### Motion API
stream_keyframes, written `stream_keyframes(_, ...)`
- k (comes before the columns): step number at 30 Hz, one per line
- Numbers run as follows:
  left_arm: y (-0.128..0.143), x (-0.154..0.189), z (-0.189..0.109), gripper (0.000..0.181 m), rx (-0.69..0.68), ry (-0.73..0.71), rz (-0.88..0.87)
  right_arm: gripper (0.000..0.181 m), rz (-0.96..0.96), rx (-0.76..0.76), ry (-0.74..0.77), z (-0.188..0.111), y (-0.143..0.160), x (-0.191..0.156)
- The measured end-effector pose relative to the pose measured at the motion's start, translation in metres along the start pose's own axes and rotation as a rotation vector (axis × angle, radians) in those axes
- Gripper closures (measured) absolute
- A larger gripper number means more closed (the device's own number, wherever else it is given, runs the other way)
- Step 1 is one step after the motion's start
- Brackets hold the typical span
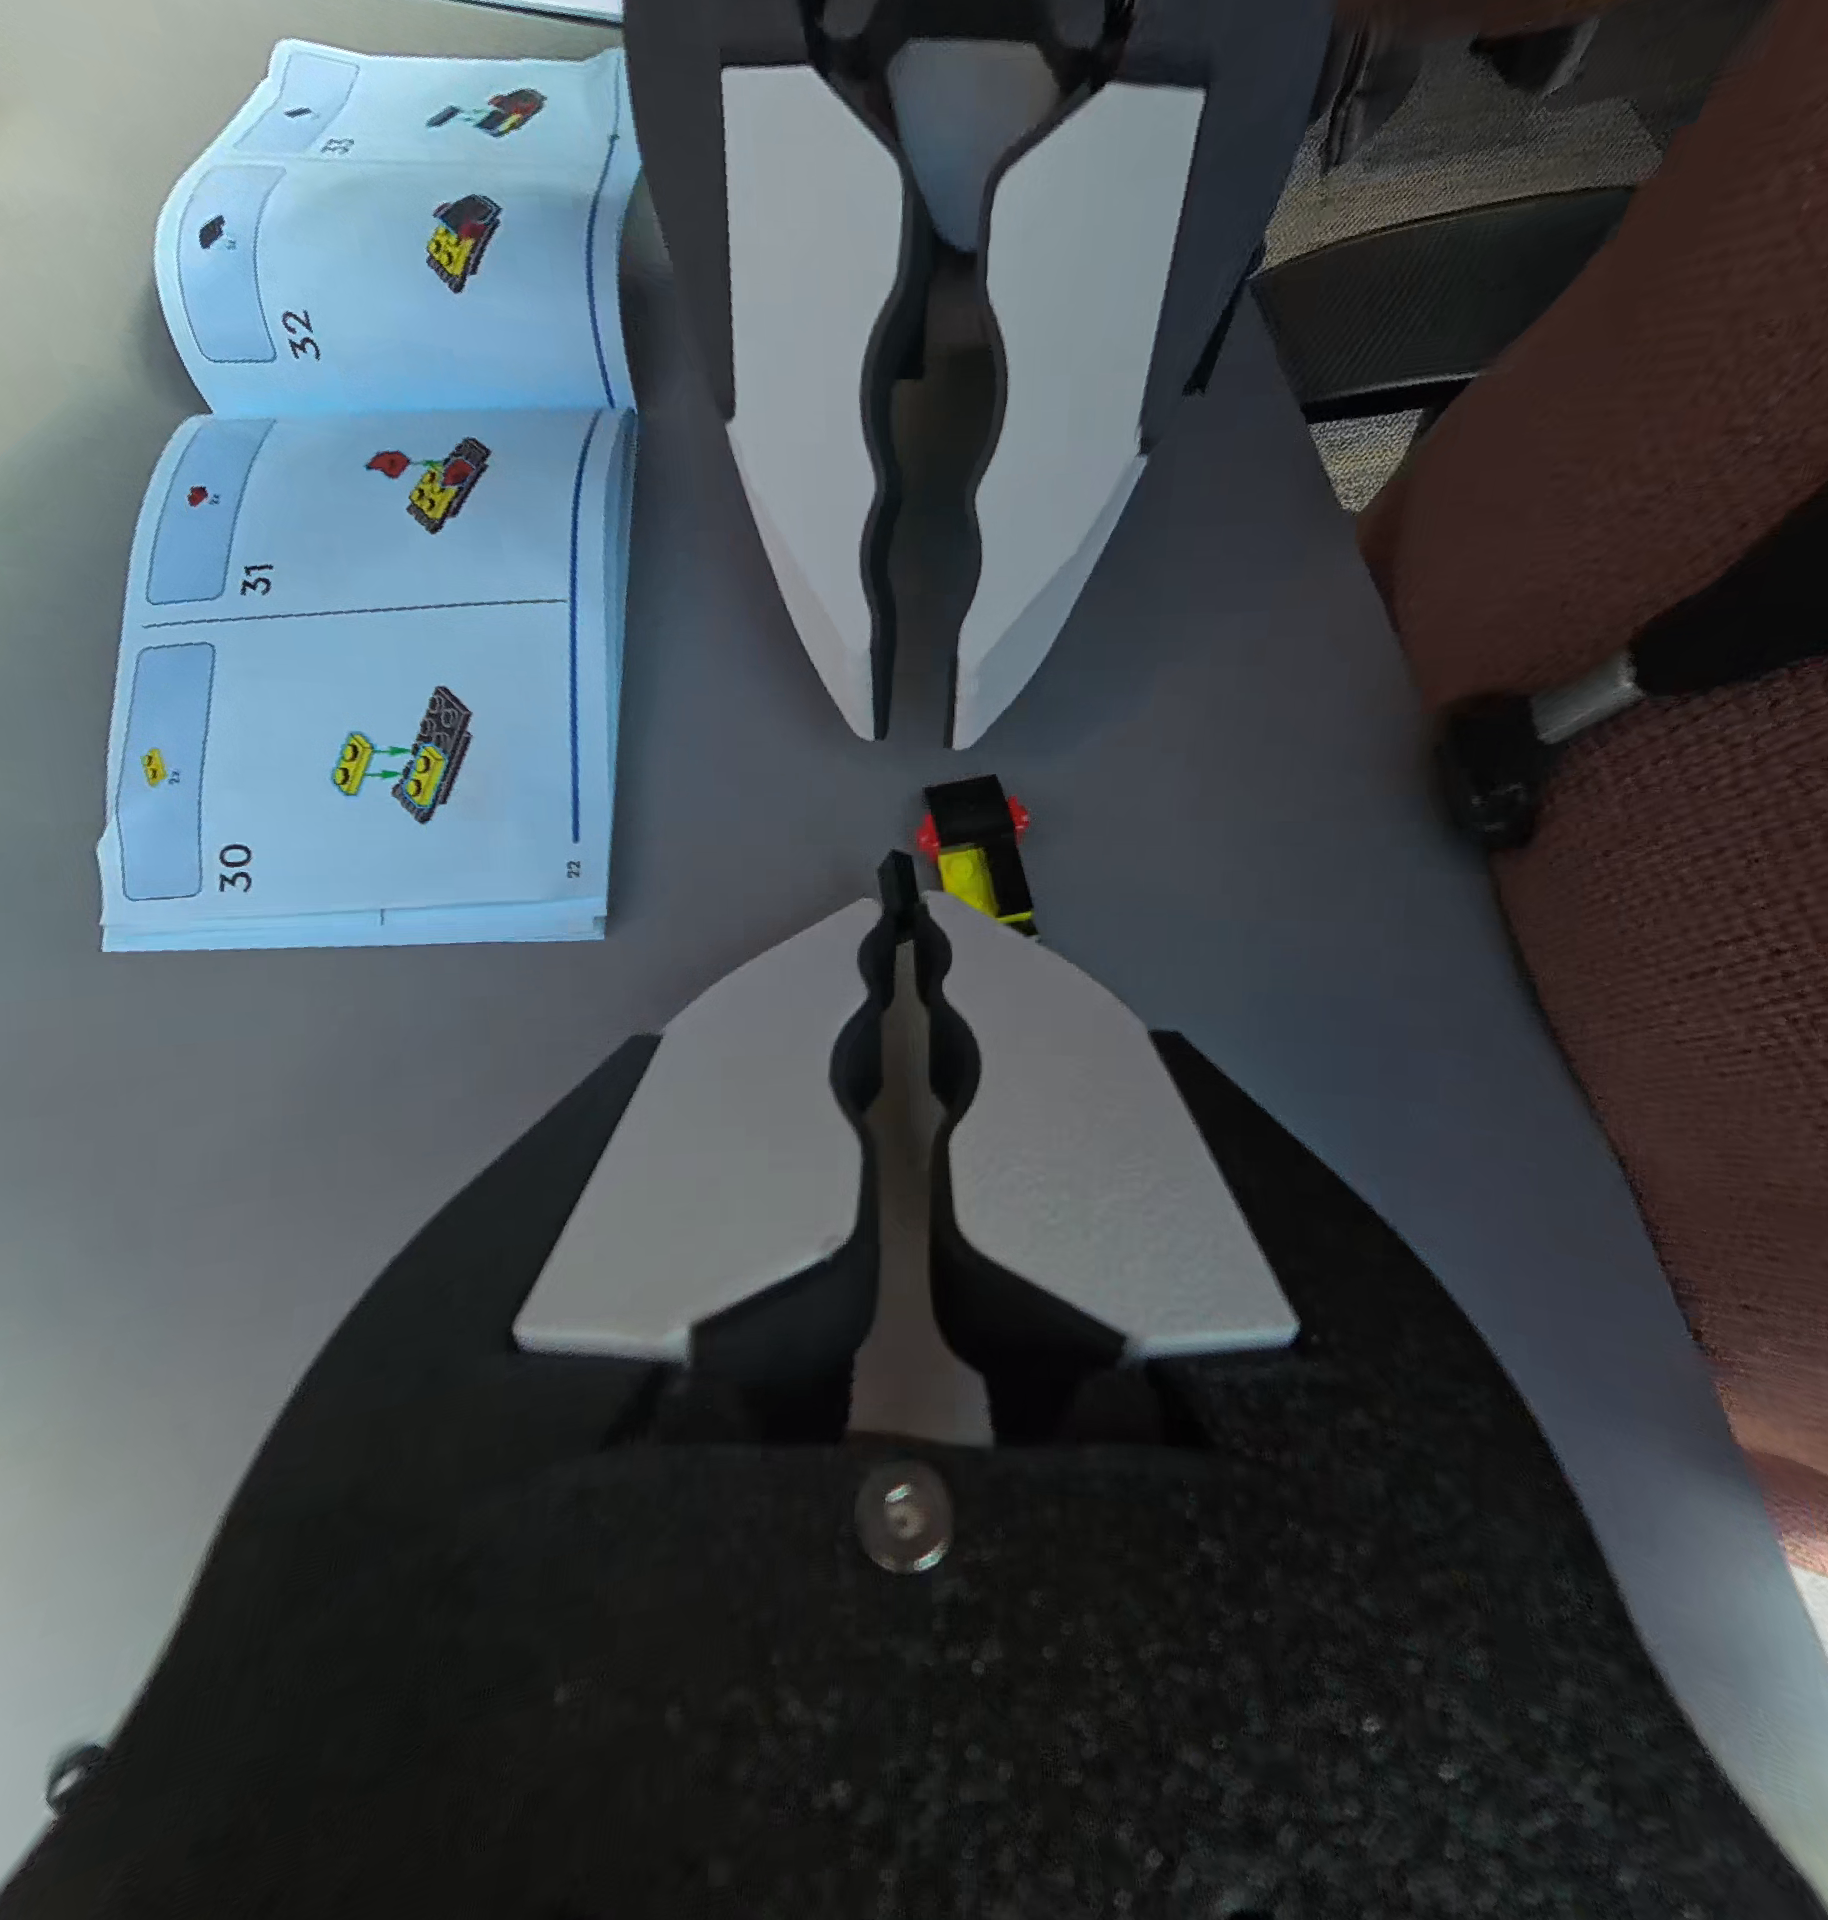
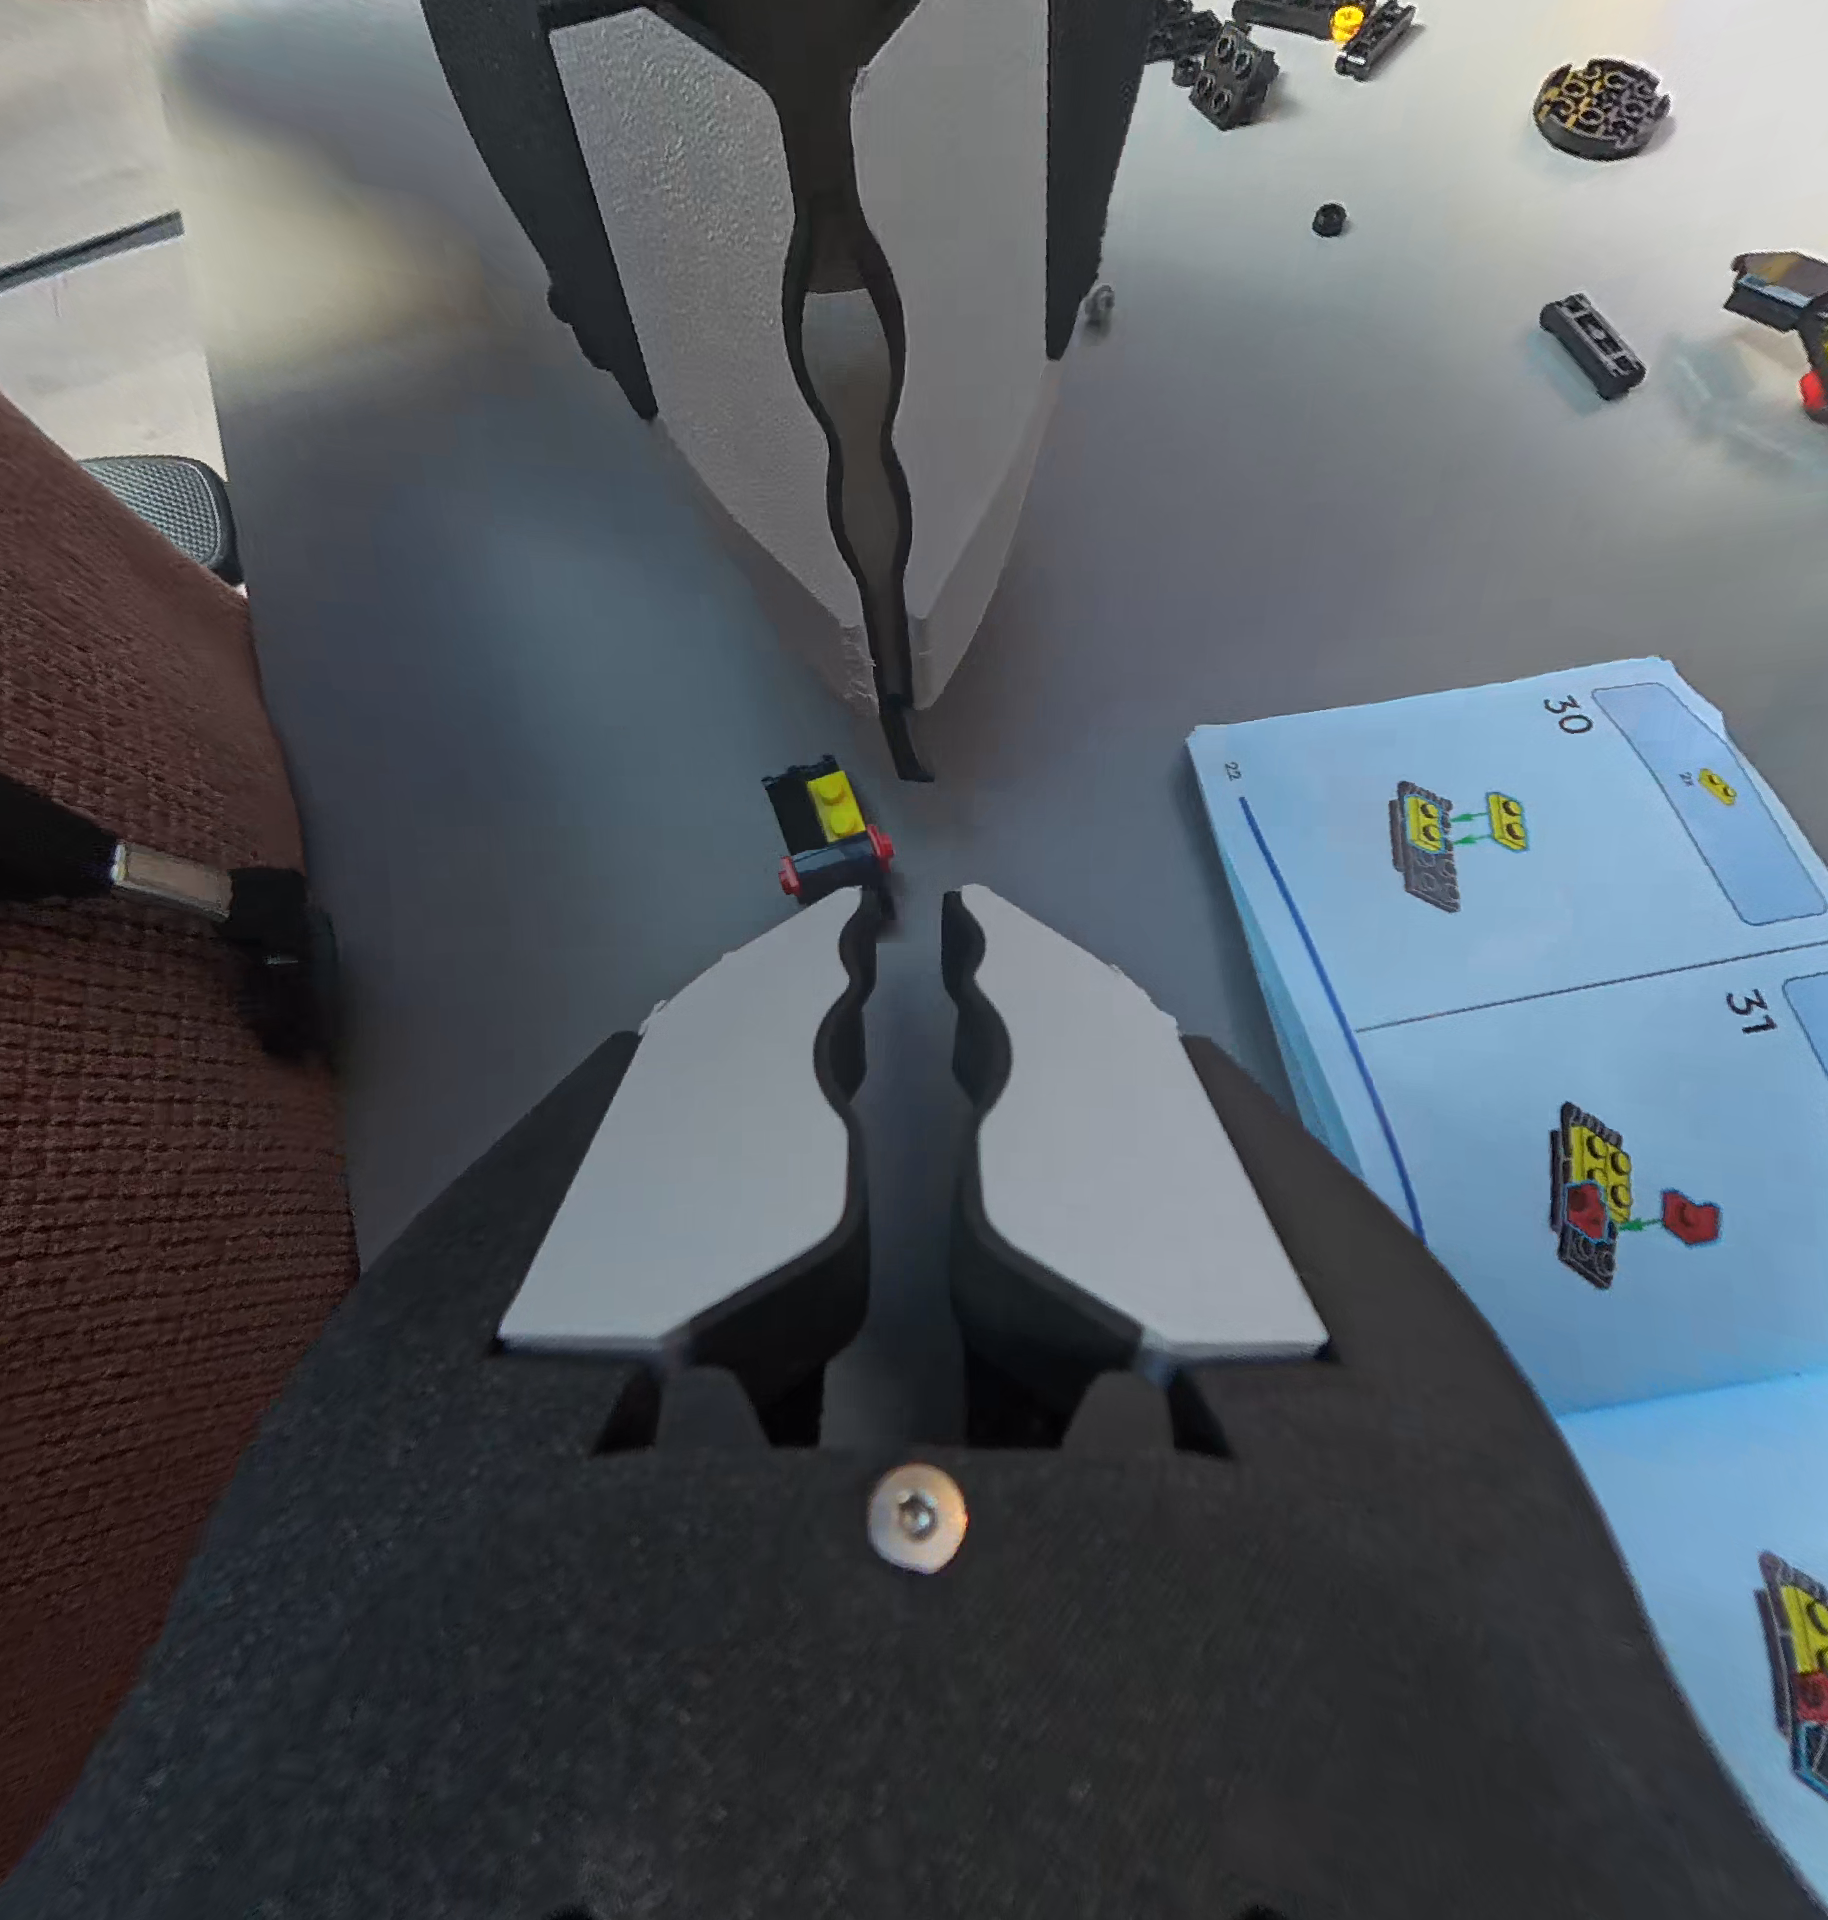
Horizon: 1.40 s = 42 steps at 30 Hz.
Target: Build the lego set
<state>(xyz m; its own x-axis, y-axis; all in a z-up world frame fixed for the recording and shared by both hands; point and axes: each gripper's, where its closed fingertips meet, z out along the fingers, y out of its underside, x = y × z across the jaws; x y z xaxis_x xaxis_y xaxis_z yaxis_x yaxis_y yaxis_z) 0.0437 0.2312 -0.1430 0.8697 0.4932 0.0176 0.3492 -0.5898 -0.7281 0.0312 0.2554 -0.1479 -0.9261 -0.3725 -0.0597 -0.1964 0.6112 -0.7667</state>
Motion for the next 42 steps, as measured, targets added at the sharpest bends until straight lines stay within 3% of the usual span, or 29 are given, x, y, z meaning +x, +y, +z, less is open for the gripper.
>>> stream_keyframes(12, 0.000, 0.013, 0.007, 0.178, -0.087, -0.039, 0.033, 0.168, -0.078, -0.010, 0.051, 0.014, -0.002, -0.017)
stream_keyframes(24, 0.007, 0.018, 0.005, 0.177, -0.113, 0.066, 0.170, 0.168, -0.087, -0.043, 0.063, 0.014, 0.002, -0.009)
stream_keyframes(42, 0.004, 0.016, 0.009, 0.179, -0.100, 0.061, 0.070, 0.177, -0.072, -0.019, 0.053, 0.016, -0.003, -0.014)
